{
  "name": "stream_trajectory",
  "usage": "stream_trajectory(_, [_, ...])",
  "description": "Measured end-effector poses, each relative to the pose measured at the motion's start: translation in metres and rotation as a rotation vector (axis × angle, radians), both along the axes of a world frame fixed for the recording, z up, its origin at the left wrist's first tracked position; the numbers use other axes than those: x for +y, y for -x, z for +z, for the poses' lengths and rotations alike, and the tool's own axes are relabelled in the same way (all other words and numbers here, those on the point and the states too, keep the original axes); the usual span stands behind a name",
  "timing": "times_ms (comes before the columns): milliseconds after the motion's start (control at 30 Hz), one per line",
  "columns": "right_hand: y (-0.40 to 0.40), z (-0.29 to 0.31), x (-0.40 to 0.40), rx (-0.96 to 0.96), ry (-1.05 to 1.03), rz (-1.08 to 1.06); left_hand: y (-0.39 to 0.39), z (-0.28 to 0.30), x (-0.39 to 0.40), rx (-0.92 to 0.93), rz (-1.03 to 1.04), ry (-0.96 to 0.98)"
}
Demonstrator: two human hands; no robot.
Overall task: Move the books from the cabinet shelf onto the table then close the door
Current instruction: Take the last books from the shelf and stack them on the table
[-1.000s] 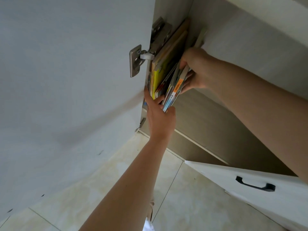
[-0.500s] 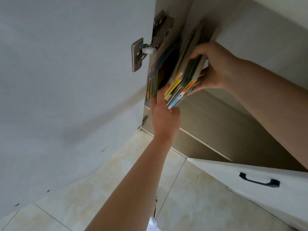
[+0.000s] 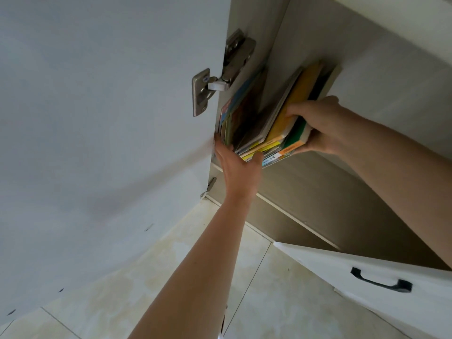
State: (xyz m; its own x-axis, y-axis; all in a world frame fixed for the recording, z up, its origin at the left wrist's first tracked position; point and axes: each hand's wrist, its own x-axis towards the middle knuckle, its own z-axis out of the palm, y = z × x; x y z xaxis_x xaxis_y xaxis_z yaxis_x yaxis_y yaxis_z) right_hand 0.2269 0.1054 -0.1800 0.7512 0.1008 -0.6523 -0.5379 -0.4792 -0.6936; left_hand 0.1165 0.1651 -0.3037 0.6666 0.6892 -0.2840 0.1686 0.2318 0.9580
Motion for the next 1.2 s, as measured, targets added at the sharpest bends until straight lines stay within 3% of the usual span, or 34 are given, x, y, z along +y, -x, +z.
stream_trajectory(133, [0.002,0.001,-0.002,-0.01,0.008,0.005,-0.004,-0.009,0.001,0.114,-0.024,-0.056])
stream_trajectory(333, [0.006,0.002,-0.004,-0.021,-0.037,0.002,-0.008,-0.018,-0.001,0.249,-0.274,-0.359])
stream_trajectory(467, [0.007,0.003,-0.001,-0.021,-0.038,0.011,-0.008,-0.035,-0.004,0.229,-0.281,-0.479])
stream_trajectory(700, [0.008,0.001,0.008,-0.104,-0.01,0.075,-0.02,-0.041,-0.003,0.207,-0.106,-0.617])
stream_trajectory(1033, [0.057,0.005,0.002,-0.052,-0.049,0.027,0.04,-0.04,0.004,0.16,-0.209,-0.779])
stream_trajectory(1200, [0.101,0.006,-0.006,0.013,-0.097,0.019,0.086,-0.033,0.007,0.138,-0.228,-0.771])
